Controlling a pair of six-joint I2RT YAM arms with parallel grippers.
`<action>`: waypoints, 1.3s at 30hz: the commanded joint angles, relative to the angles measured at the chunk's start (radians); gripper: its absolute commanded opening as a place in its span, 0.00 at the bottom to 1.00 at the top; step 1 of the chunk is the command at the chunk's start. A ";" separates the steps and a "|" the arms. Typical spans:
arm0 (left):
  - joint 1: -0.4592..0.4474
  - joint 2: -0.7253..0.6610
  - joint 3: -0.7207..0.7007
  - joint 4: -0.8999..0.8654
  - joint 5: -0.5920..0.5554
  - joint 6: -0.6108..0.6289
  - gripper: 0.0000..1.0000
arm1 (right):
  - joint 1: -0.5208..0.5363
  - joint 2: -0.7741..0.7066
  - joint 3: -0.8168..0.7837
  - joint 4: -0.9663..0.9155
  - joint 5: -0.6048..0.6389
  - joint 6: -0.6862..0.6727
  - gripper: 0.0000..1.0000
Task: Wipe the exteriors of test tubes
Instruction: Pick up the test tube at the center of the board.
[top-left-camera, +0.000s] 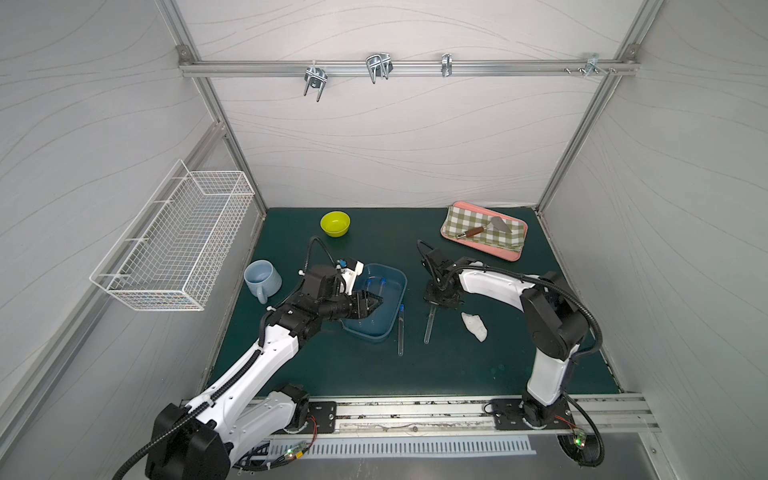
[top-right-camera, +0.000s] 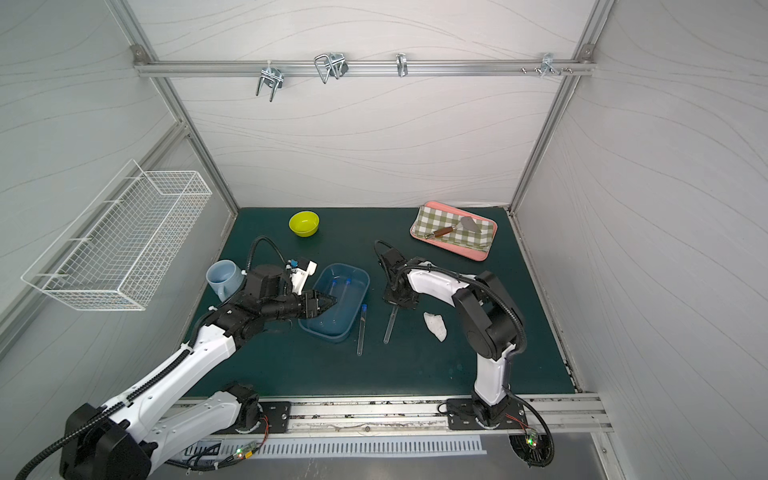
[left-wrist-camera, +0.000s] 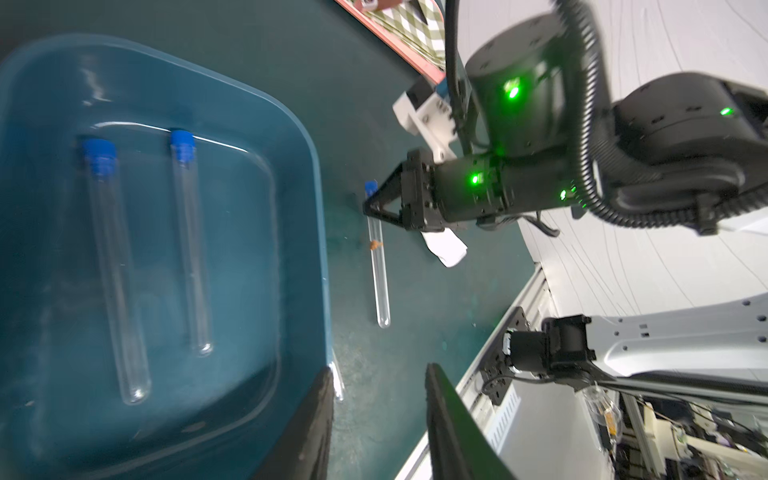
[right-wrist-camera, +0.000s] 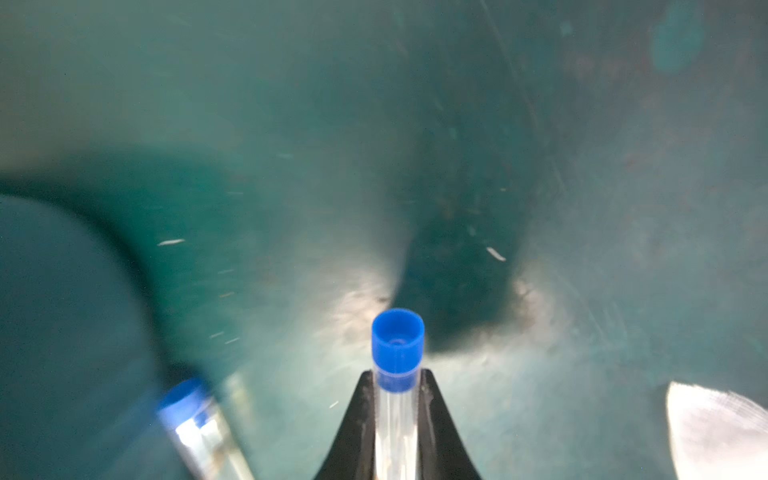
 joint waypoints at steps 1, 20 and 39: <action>-0.041 -0.003 -0.007 0.067 -0.008 -0.042 0.38 | -0.006 -0.111 0.002 0.040 -0.011 -0.040 0.13; -0.229 0.208 0.028 0.366 0.041 -0.174 0.39 | -0.126 -0.446 -0.044 0.054 -0.172 -0.144 0.13; -0.297 0.370 0.080 0.583 0.176 -0.255 0.39 | -0.148 -0.532 -0.099 0.151 -0.258 -0.115 0.14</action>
